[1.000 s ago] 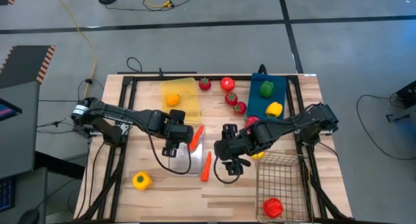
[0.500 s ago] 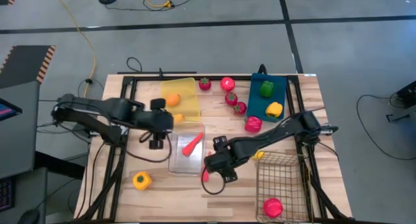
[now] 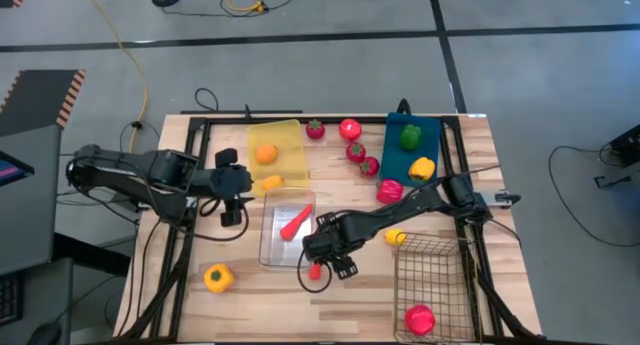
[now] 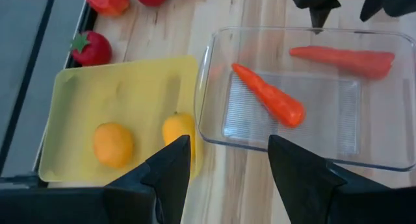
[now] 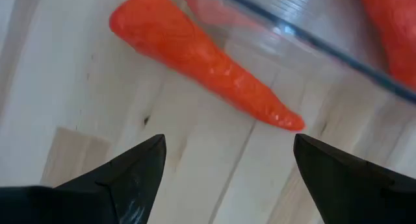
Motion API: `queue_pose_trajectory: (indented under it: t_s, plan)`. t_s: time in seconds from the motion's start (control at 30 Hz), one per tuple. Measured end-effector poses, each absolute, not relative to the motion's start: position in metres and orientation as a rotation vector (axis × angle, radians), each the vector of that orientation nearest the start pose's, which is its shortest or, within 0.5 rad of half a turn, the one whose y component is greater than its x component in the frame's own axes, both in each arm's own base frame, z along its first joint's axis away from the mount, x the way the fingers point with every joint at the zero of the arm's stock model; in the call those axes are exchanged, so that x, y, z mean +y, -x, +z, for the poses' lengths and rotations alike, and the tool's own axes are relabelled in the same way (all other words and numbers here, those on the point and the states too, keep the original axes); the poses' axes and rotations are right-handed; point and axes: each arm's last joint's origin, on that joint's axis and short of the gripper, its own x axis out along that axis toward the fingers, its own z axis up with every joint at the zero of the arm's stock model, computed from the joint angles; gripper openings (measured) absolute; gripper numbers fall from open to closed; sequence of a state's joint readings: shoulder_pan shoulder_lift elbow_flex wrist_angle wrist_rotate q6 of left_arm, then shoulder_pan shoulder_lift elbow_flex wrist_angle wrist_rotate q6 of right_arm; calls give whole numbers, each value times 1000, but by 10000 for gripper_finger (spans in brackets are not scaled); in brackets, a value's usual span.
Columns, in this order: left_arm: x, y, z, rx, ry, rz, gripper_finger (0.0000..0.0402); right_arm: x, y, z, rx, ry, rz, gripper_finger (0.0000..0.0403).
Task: Sort produce into baskets
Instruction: Put the carrot into the transparent bin
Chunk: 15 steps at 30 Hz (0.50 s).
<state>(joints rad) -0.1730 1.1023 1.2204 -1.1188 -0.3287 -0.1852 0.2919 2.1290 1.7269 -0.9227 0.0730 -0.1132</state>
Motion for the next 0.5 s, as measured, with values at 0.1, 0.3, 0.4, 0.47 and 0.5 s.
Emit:
queue_pose_trajectory:
  t_s: [0.1, 0.3, 0.4, 0.47, 0.5]
  plan:
    - [-24, -189, 338, 967, -82, 226, 193, 119, -414, 190, 1291, 347, 274, 363]
    - [-24, -193, 318, 988, -90, 225, 193, 108, -409, 169, 1281, 319, 267, 363]
    - [-25, -193, 315, 991, -91, 225, 193, 107, -412, 166, 1246, 323, 266, 363]
    - [-25, -194, 314, 983, -89, 225, 193, 108, -414, 168, 1215, 336, 270, 363]
    - [-25, -194, 314, 981, -88, 225, 193, 109, -415, 169, 1199, 344, 266, 363]
